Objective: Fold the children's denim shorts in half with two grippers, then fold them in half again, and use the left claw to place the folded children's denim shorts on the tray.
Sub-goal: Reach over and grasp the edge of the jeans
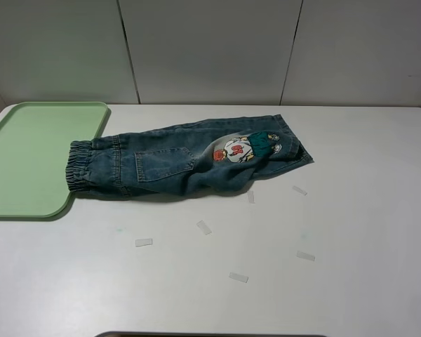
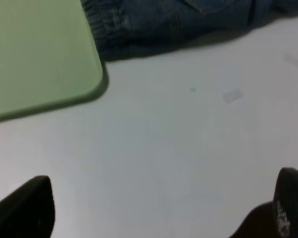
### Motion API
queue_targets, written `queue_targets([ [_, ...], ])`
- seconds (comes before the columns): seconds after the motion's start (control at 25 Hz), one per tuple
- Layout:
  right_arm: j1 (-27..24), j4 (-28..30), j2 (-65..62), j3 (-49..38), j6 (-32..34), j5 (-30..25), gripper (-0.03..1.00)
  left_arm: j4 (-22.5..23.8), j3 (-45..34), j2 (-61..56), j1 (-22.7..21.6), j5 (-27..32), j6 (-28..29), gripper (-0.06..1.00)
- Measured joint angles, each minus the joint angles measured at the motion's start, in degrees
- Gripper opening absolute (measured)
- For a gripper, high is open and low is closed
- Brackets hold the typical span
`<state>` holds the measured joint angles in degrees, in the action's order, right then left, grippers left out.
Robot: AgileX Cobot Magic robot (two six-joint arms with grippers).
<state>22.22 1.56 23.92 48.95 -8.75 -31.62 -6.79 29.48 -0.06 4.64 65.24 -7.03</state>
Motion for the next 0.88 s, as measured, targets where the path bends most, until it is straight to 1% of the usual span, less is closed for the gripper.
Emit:
queue_targets([
  [0.12,0.0,-0.3,0.0,0.0,0.0,0.0,0.69,0.1,-0.1,-0.3,0.0,-0.3,-0.2,0.87],
  [0.4,0.0,-0.4,0.0,0.0,0.0,-1.0,0.69,0.5,-1.6,-0.3,0.0,-3.2,-0.5,0.87],
  [0.6,0.0,-0.5,0.3,0.0,0.0,-1.3,0.69,0.5,-1.9,-0.3,0.0,-3.9,-0.6,0.87],
  [0.72,0.0,-0.5,2.0,0.0,0.0,-2.8,0.69,0.5,-1.9,-0.3,0.0,-3.9,-0.6,0.87],
  [0.88,0.0,-0.5,7.6,-0.4,0.2,-3.4,0.69,0.5,-1.9,-0.3,0.0,-3.9,-0.6,0.87],
])
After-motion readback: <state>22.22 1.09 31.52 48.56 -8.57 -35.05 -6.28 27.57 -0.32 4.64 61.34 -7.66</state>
